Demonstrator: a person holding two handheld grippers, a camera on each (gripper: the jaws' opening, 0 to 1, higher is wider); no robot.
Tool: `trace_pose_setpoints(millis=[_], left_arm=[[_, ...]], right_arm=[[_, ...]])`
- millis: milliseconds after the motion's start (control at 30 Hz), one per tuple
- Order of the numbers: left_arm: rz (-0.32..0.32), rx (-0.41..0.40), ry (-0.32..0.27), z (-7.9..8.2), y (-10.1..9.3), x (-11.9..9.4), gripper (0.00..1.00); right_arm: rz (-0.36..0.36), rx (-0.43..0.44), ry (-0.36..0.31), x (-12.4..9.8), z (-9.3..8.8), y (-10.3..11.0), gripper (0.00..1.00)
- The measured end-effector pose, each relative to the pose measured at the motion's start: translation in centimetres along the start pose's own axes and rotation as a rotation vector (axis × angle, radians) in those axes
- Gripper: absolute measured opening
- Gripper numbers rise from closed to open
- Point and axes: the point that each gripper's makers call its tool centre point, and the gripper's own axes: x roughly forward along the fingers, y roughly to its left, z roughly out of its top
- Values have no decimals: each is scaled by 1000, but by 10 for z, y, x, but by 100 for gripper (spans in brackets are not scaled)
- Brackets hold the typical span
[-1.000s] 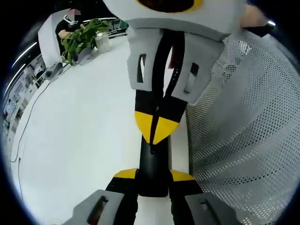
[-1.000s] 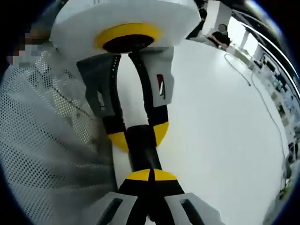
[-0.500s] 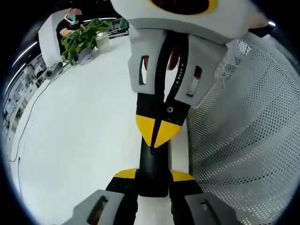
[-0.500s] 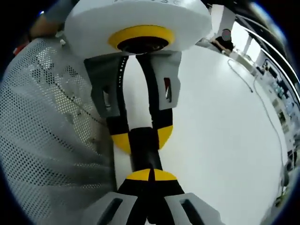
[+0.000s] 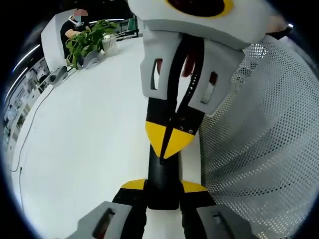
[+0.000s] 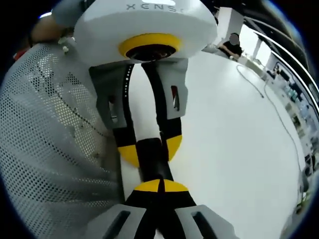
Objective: Press the specified remote control buttons in sequence, fully releasing each button before pressing the next.
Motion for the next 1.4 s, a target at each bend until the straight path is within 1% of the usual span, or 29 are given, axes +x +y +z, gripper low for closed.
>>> trace_pose_setpoints(millis=[200, 333, 433, 467, 567, 600, 667, 767, 967, 1067, 1167, 1400], left_arm=[[-1, 3, 1, 0, 0, 0, 25], [0, 6, 2, 0, 0, 0, 25], [0, 8, 3, 0, 0, 0, 25], [0, 6, 3, 0, 0, 1, 25], [2, 5, 2, 0, 0, 1, 25], [3, 6, 3, 0, 0, 0, 25], [3, 6, 3, 0, 1, 0, 25], [4, 4, 3, 0, 1, 0, 25], [9, -3, -6, 0, 0, 1, 25], [15, -8, -11, 0, 0, 1, 25], [23, -11, -2, 1, 0, 1, 25], [34, -24, -7, 1, 0, 1, 25]], right_arm=[[13, -22, 5, 2, 2, 0, 0], [17, -9, 10, 3, 2, -1, 0], [-10, -13, -8, 4, 3, -3, 0], [-33, -48, -3, 5, 4, -5, 0], [-40, -34, 12, 6, 4, -3, 0], [-39, -22, 4, 5, 4, -4, 0], [-32, 4, -16, 4, 4, -5, 0], [-15, -39, -34, 4, 3, -4, 0], [26, -27, -68, 2, 3, -3, 0], [43, -46, -76, 2, 3, -2, 0], [73, -66, -88, 1, 3, 1, 0], [115, -65, -111, 0, 3, 5, 5]])
